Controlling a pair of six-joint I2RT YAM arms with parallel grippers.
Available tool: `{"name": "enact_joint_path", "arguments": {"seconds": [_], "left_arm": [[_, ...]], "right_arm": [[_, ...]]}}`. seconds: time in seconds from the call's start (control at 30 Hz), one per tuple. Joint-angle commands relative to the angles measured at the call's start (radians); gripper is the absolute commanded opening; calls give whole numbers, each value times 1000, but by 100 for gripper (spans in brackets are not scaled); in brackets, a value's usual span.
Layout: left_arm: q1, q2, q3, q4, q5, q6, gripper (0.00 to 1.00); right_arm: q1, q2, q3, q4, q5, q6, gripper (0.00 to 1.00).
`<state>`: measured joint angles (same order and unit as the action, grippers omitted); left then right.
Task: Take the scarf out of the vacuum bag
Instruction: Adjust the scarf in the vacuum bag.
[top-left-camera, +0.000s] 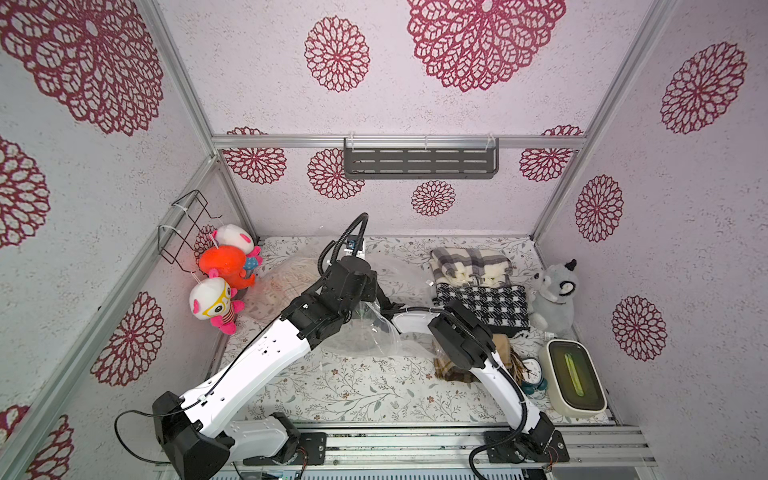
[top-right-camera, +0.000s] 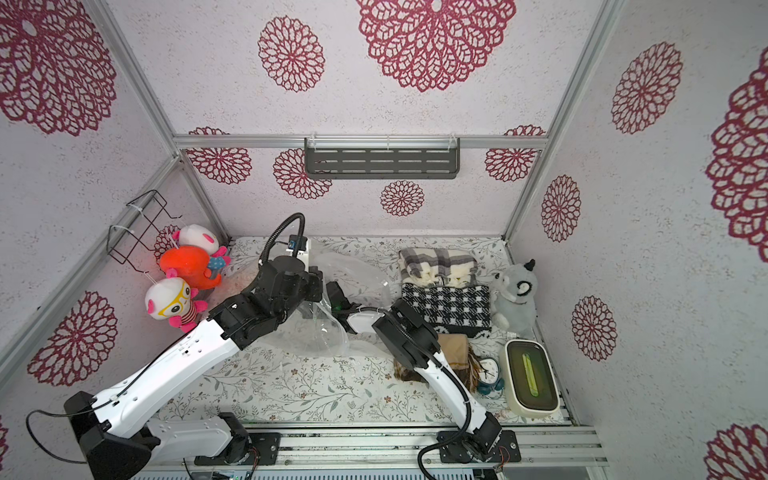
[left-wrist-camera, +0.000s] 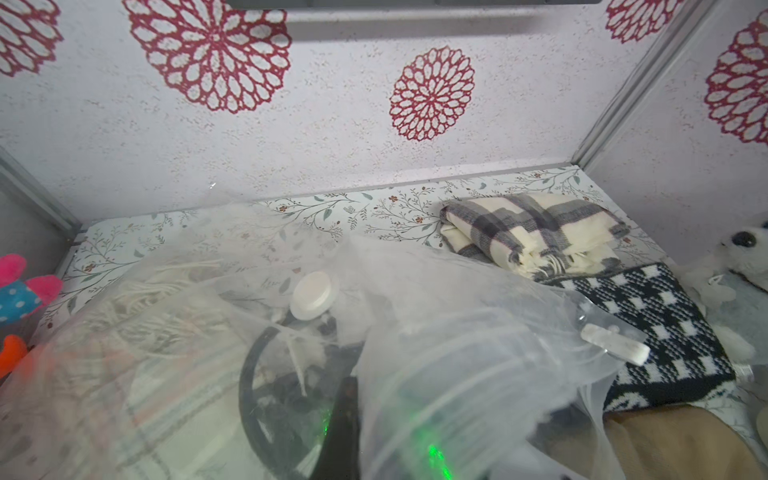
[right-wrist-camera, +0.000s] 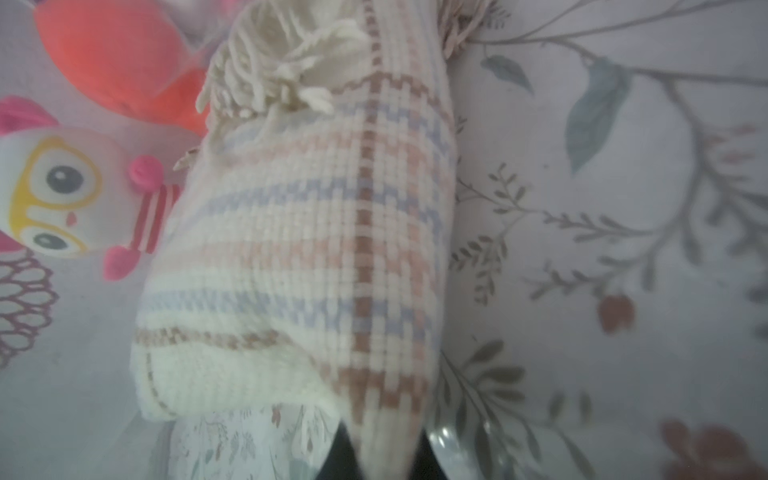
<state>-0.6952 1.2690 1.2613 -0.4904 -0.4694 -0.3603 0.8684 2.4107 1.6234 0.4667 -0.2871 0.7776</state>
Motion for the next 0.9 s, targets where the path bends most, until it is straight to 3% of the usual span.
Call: {"name": "enact_joint_path", "arguments": {"seconds": [0.0, 0.4, 0.63, 0.87], "left_arm": [[38, -4, -5, 42, 13, -6, 0], [82, 36, 25, 46, -20, 6, 0], [92, 106, 69, 42, 56, -2, 0], [92, 110, 28, 51, 40, -5, 0]], "right_arm": [[-17, -121, -92, -41, 46, -94, 1], [-31, -331, -366, -82, 159, -180, 0], [-31, -482, -529, -78, 210, -189, 0], [-50, -657, -655, -103, 217, -216, 0]]}}
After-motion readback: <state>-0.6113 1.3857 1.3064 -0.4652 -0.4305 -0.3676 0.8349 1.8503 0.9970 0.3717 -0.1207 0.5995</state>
